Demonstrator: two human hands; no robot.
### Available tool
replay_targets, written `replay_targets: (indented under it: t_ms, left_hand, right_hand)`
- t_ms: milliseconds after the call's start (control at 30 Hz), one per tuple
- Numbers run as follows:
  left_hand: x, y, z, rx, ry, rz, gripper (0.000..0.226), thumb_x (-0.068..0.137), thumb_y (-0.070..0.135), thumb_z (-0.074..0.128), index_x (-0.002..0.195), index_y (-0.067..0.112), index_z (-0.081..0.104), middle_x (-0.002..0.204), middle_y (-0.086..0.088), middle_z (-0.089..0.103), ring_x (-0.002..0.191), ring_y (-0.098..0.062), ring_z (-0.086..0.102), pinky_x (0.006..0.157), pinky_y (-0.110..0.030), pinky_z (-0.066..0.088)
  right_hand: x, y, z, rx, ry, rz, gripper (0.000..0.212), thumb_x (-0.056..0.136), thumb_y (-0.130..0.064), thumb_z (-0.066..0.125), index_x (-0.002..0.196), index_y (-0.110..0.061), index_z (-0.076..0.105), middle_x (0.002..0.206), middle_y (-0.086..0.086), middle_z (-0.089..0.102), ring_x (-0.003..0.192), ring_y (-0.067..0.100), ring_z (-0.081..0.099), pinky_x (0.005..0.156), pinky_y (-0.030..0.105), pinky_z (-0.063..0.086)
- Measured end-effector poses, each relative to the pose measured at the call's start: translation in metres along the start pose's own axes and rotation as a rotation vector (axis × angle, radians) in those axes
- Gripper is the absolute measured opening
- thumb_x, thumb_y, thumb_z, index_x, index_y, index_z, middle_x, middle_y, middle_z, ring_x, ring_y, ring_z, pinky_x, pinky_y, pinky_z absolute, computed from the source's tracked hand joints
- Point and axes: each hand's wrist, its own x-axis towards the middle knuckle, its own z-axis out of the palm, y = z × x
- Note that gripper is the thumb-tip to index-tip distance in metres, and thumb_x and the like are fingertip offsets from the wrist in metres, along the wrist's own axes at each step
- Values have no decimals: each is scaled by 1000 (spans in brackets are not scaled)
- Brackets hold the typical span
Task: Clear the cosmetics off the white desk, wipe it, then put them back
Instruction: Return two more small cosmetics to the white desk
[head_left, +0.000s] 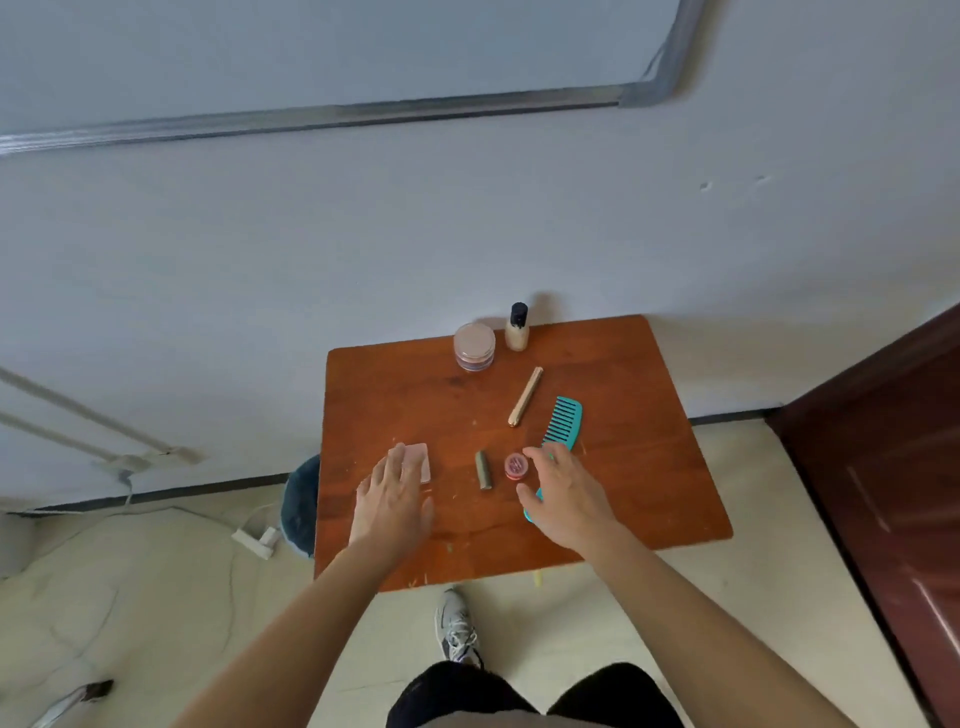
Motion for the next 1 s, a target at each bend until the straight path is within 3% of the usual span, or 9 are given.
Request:
replay_targets:
  t_ms: [200,367,567,767,1000]
  left_hand:
    - [48,-24,13,77,-102,136,68,97,47,48,152,30,12,164,-2,0,151,-28,-4,118,-51,15]
    - [61,-39,28,74,-156,180,67,97,40,52,150,36,12,164,-1,0,151,-27,-4,118,-51,16]
    - [57,-46,32,29,-44,153,51,98,35,50,144,30,31,152,0,35,138,-25,30,110,-39,36]
    - [57,-46,27,-105,-32,46,56,90,40,61,142,27,41,141,2,46,130,-21,38,97,-34,47]
    - [46,-32,15,-103,60,-40,57,82,38,72,133,28,50,134,1,52,124,-21,44,85,-35,52]
  right_hand:
    - [25,-19,23,-17,-65,108,68,92,-66,43,147,-29,27,132,3,35,112,22,56,84,31,52]
    - [50,-35,43,-35,-81,134,79,85,-74,48,146,-29,28,126,2,32,106,21,57,88,34,52]
    - [68,-43,52,-71,-113,68,61,92,-58,53,143,-31,33,122,4,32,94,23,62,86,31,53]
    - [74,-35,50,37,-110,18,32,91,-43,64,113,-24,51,110,0,35,81,18,59,81,26,54]
    - [76,-24,44,30,-134,-23,30,86,-40,65,106,-18,57,110,3,40,84,23,64,78,29,53]
